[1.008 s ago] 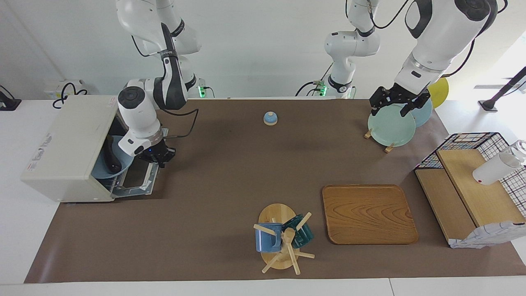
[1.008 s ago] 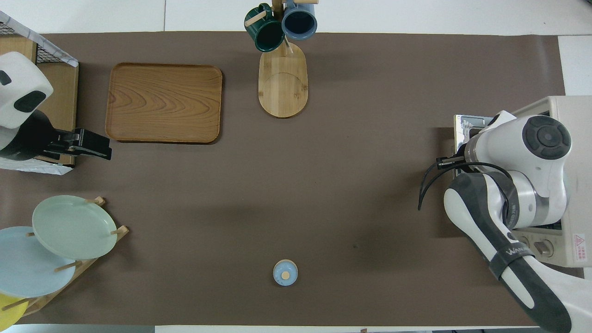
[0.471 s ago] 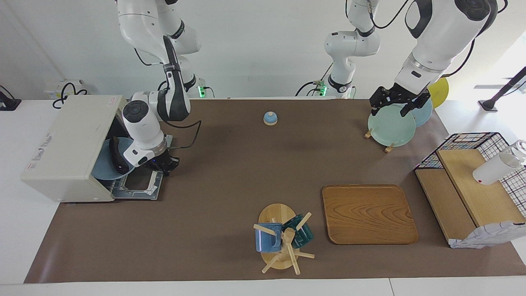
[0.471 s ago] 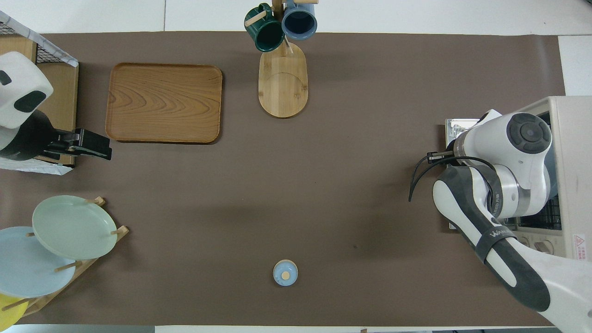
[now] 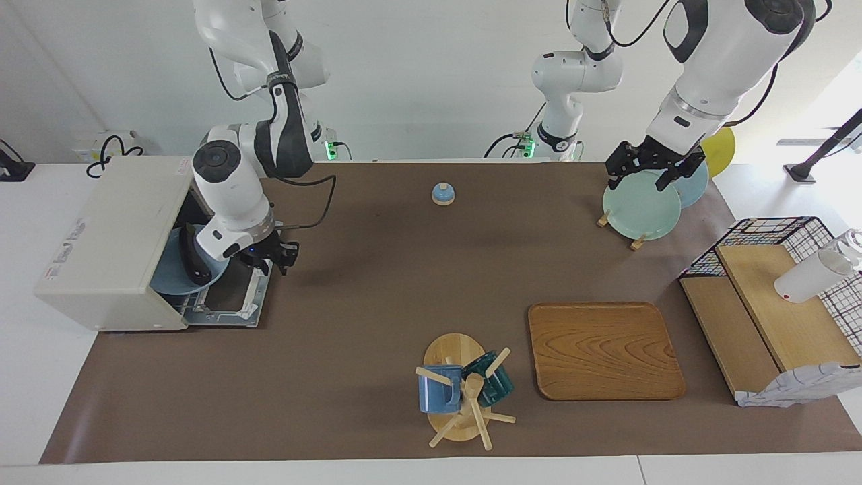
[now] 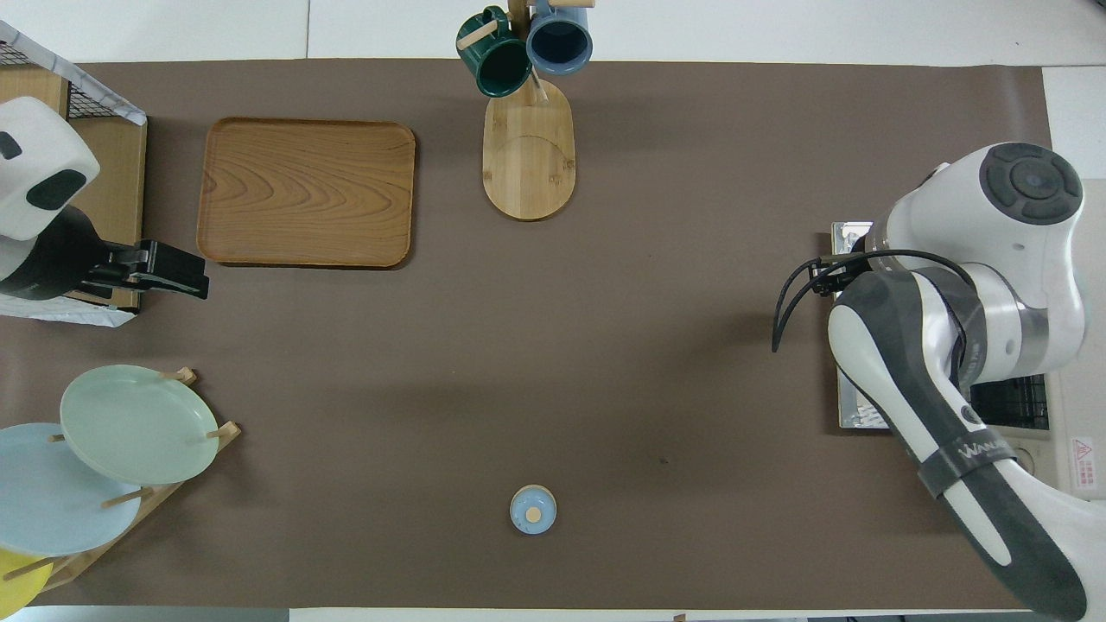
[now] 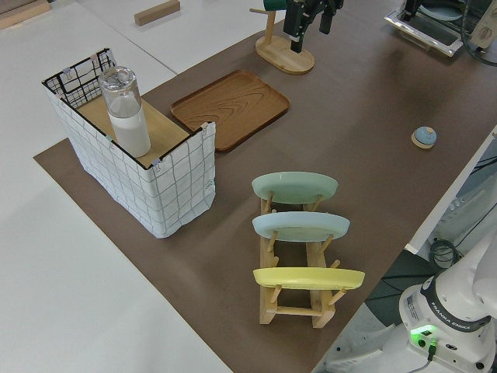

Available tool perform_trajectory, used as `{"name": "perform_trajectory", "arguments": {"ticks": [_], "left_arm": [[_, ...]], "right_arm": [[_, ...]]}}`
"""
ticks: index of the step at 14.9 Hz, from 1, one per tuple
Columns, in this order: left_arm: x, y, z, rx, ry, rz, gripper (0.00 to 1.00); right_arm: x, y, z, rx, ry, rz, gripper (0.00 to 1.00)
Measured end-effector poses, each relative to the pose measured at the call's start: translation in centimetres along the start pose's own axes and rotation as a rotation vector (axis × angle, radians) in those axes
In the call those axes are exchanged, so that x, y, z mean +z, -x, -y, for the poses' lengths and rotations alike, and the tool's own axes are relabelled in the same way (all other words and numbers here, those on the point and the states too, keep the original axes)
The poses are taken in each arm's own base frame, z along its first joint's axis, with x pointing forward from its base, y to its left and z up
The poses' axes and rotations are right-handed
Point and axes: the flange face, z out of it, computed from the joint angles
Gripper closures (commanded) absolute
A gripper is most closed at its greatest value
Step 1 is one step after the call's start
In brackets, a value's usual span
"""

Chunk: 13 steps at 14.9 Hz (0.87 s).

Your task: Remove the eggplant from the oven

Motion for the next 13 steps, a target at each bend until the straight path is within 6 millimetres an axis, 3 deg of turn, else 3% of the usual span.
{"name": "perform_trajectory", "arguments": {"ticks": [2, 6, 13], "left_arm": [[0.0, 0.0, 0.0, 0.0, 0.0, 0.0, 0.0], [0.0, 0.0, 0.0, 0.0, 0.0, 0.0, 0.0], [0.0, 0.0, 0.0, 0.0, 0.0, 0.0, 0.0]], "right_arm": [[0.0, 0.6, -1.7, 0.025, 0.057, 0.024, 0.62], [2.1, 1.6, -5.2, 0.076, 0.073, 0.067, 0.62], [2.7, 2.0, -6.2, 0.028, 0.11, 0.081, 0.62]]}}
